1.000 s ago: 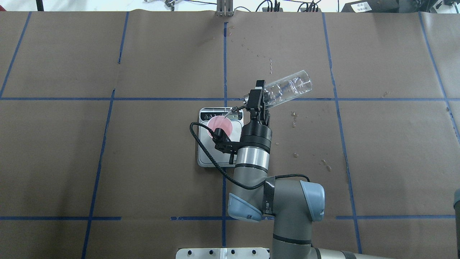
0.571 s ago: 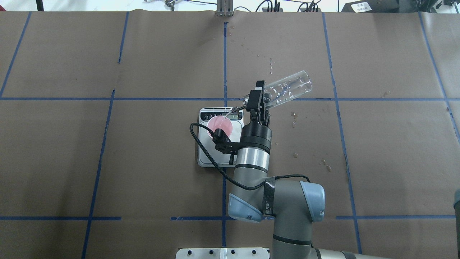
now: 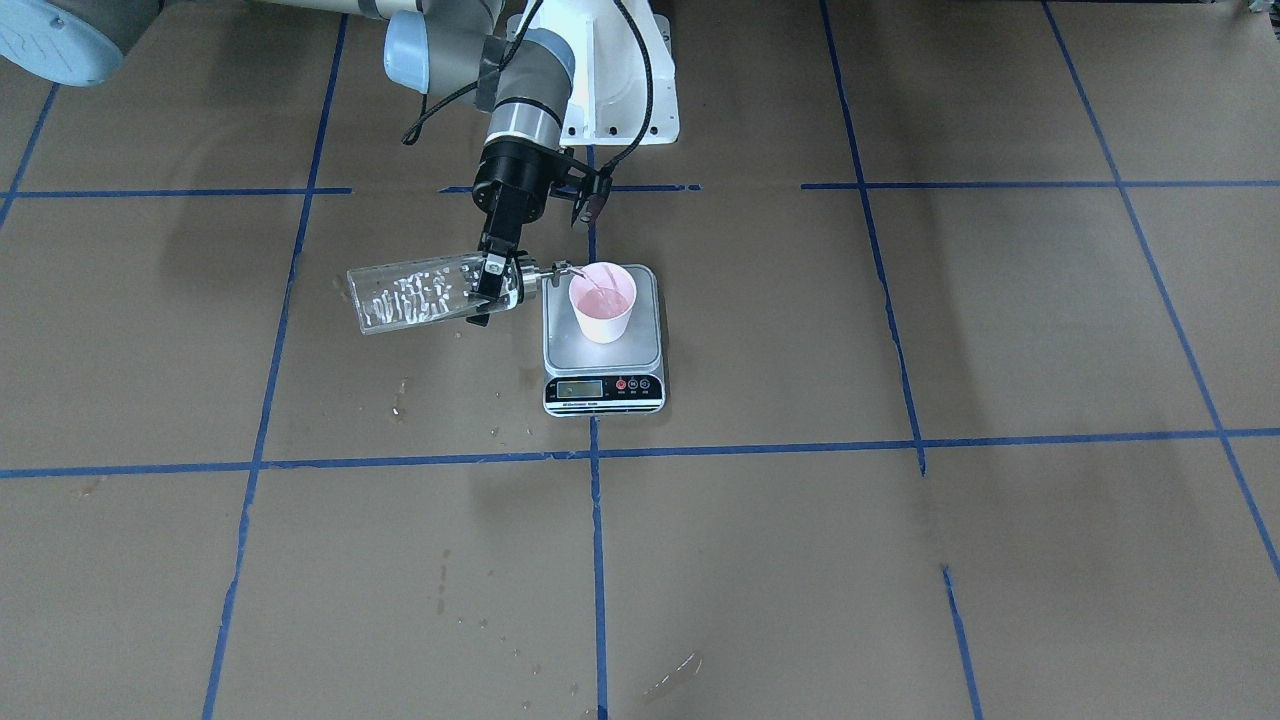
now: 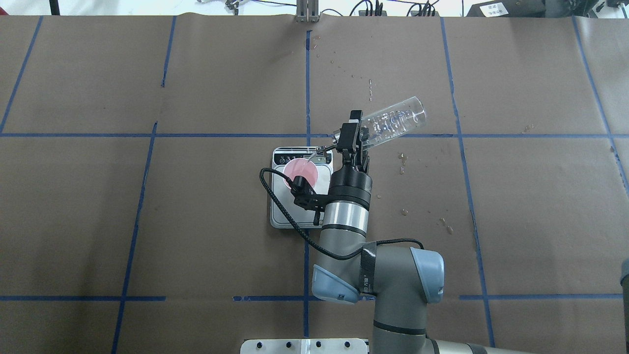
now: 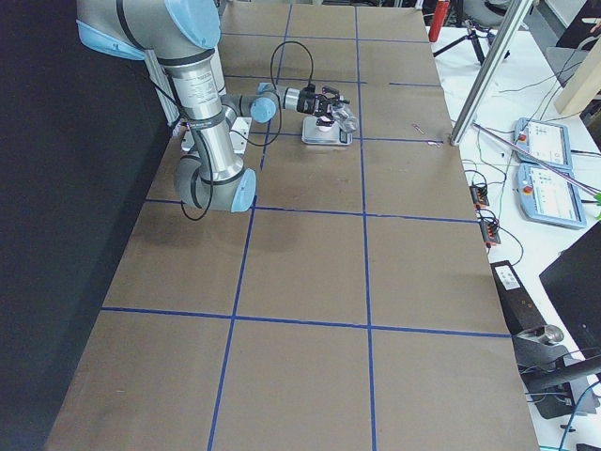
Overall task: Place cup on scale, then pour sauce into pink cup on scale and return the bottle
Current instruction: 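Hold the bottle tilted over the cup to pour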
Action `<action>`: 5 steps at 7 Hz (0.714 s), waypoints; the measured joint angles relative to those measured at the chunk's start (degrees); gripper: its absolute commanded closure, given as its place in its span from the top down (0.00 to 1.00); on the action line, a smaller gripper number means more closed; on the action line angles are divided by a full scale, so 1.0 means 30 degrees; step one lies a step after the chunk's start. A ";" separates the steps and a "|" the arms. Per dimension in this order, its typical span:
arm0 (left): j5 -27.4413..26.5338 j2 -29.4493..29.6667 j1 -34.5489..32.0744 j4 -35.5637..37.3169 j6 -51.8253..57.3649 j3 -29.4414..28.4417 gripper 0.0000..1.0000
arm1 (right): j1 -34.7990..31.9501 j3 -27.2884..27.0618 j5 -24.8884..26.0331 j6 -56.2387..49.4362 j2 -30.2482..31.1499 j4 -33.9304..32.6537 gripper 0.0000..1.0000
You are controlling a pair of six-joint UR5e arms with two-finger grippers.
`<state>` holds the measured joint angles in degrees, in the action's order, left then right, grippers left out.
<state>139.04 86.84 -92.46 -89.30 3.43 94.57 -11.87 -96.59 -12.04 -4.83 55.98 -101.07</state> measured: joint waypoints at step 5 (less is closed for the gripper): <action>0.0019 -0.0141 -0.0001 -0.0006 0.0000 0.0001 1.00 | 0.0000 -0.0001 0.0086 0.0026 -0.0001 0.0081 0.00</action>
<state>139.10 86.41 -92.46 -89.31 3.43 94.57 -11.87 -96.59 -11.78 -4.76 55.97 -100.83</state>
